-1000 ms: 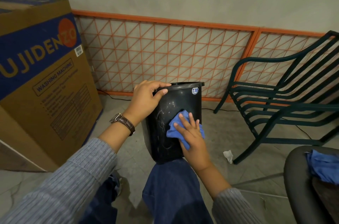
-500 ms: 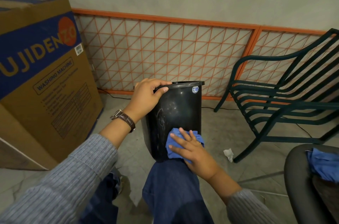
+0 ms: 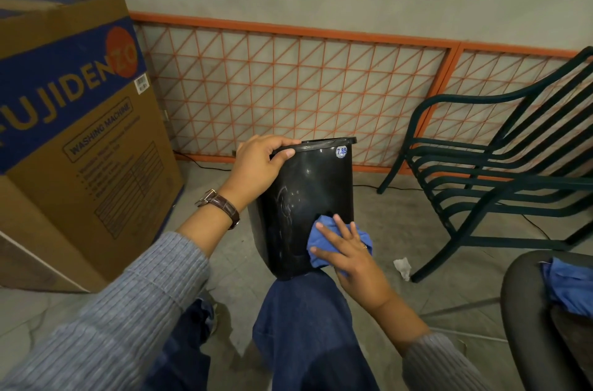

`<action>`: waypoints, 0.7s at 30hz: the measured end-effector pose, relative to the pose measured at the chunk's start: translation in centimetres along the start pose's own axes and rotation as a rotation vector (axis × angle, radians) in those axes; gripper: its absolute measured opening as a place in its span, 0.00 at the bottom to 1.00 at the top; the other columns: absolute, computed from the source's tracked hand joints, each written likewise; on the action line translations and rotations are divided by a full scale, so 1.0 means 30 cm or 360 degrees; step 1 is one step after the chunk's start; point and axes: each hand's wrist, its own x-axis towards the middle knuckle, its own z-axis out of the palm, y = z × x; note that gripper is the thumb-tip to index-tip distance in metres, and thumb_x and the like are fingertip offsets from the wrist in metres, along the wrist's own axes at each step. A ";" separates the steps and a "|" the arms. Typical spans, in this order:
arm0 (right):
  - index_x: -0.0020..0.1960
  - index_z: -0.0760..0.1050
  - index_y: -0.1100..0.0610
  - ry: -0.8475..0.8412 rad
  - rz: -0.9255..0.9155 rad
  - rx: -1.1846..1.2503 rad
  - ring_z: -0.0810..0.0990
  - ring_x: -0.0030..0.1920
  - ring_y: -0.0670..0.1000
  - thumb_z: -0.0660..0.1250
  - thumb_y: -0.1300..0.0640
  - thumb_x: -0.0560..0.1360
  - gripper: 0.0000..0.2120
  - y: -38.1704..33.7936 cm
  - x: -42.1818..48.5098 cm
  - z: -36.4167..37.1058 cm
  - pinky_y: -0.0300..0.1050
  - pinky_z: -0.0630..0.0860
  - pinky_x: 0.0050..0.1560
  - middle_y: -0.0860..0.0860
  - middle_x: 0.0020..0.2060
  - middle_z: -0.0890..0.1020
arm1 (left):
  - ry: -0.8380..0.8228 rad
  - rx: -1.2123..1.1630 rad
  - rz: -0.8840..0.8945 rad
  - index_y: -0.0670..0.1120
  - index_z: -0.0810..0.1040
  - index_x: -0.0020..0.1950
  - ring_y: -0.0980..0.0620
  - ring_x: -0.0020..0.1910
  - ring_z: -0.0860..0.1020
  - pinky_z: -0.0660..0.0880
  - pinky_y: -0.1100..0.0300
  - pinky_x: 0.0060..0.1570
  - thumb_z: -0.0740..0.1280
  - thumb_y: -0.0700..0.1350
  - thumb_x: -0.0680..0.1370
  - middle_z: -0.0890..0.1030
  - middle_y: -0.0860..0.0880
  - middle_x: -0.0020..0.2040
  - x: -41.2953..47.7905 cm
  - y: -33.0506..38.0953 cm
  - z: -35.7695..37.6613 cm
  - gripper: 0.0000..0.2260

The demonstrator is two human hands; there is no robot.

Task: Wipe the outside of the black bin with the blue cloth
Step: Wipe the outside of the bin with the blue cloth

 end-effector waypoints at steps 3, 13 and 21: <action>0.66 0.71 0.52 0.0059 0.0081 0.0044 0.52 0.75 0.60 0.61 0.65 0.74 0.22 -0.051 0.030 0.031 0.57 0.45 0.74 0.52 0.74 0.60 | -0.0007 -0.0008 0.0012 0.55 0.80 0.56 0.50 0.55 0.76 0.70 0.43 0.58 0.63 0.49 0.76 0.82 0.54 0.53 0.003 0.006 0.004 0.11; 0.65 0.71 0.49 0.0052 0.0268 0.0139 0.52 0.76 0.54 0.64 0.70 0.73 0.25 0.017 -0.033 -0.021 0.52 0.44 0.75 0.43 0.74 0.59 | 0.0026 -0.0002 -0.0025 0.57 0.78 0.57 0.51 0.56 0.75 0.69 0.42 0.59 0.64 0.46 0.77 0.79 0.59 0.51 -0.014 -0.010 -0.016 0.11; 0.68 0.68 0.50 0.0562 0.0463 0.0663 0.56 0.75 0.54 0.59 0.59 0.77 0.19 -0.107 0.224 -0.221 0.57 0.52 0.74 0.48 0.72 0.65 | 0.0068 0.0134 0.0028 0.54 0.78 0.59 0.54 0.54 0.70 0.59 0.56 0.56 0.64 0.47 0.77 0.79 0.54 0.51 -0.025 0.058 -0.002 0.12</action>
